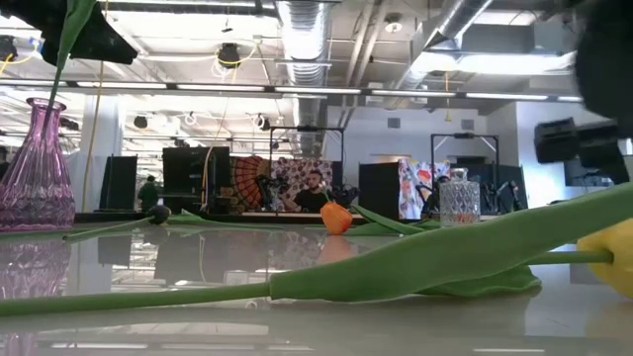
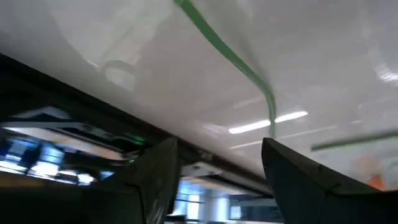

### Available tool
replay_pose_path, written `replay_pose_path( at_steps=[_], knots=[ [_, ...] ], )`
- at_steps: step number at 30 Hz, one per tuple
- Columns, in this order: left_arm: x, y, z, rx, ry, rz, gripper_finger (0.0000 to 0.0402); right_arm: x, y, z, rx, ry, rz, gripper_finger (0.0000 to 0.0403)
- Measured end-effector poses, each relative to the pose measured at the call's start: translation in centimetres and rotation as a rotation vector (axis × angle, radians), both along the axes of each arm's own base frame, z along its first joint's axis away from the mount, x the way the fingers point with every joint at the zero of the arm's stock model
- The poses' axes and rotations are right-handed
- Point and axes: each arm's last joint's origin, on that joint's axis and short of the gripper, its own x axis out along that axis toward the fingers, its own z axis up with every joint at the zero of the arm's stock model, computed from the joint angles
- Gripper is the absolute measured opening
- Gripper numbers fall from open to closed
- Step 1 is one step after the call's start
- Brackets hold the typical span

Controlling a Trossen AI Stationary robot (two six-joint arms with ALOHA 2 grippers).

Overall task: Sort flowers into vase by color
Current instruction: Put the red tulip into the pink vase

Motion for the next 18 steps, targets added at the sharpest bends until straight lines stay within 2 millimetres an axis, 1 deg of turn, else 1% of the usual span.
replay_pose_path(
  at_steps=[4, 11, 18],
  knots=[
    [0.0, 0.0, 0.0, 0.0, 0.0, 0.001, 0.0097, -0.1, 0.9, -0.6, 0.021, -0.064, 0.072, 0.026],
    [0.0, 0.0, 0.0, 0.004, -0.004, 0.015, 0.0097, 0.9, 2.3, -1.6, 0.143, -0.219, 0.117, 0.026],
    [-0.1, 0.1, 0.0, 0.007, -0.007, 0.027, 0.0097, -0.5, 2.1, -2.6, 0.132, -0.175, 0.172, 0.0258]
  ],
)
